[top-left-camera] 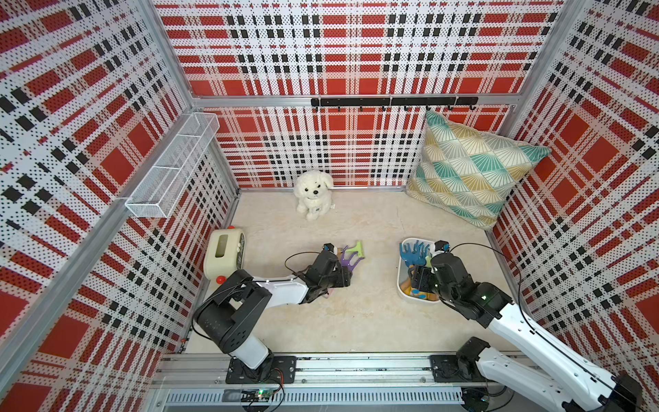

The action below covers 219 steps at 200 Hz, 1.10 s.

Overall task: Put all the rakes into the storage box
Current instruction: Adjust the rake at the center of the board, then pick up the rake at the center of the board.

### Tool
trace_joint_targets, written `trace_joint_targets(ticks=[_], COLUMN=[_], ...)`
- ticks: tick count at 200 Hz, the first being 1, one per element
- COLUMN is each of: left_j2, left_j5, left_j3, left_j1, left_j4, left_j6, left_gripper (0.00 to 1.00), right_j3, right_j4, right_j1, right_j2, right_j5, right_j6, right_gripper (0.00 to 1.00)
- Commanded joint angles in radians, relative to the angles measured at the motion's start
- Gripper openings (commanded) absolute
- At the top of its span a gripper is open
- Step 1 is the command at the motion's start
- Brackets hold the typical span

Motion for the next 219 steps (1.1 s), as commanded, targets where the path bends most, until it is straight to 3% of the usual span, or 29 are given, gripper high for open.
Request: trace_joint_targets(ticks=[1,39,81,101,165,202,219], left_j2=[-0.042,-0.119,-0.071,-0.023,0.033,0.064,0.083], left_j5=[-0.070,-0.174,-0.180,-0.173,-0.339,-0.334,-0.330], left_j3=[0.035,0.113,0.170,0.209,0.222,0.200,0.190], left_j1=[-0.021,-0.050,-0.053,-0.081,-0.172,-0.210,-0.222], left_j4=[-0.084,-0.258,-0.358,-0.400,-0.539,-0.539,-0.531], left_j6=[-0.005,0.038,0.082,0.101,0.066,0.048,0.044], left_gripper=[0.73,0.74,0.74,0.72,0.71,0.61,0.49], right_j3=[0.005,-0.019,0.004,-0.004,-0.042,-0.046,-0.048], right_j4=[0.024,0.022,0.001,0.010,0.024,0.025,0.024], right_j1=[0.005,0.003,0.001,0.001,0.000,0.000,0.000], right_j2=[-0.021,-0.083,-0.079,-0.077,-0.095,-0.103,-0.115], right_j5=[-0.002,0.000,0.023,0.021,0.011,0.009,0.010], right_j6=[0.000,-0.003,-0.020,-0.022,-0.016,-0.015,-0.013], right_gripper=[0.72,0.78,0.95,0.97,0.97,0.97,0.97])
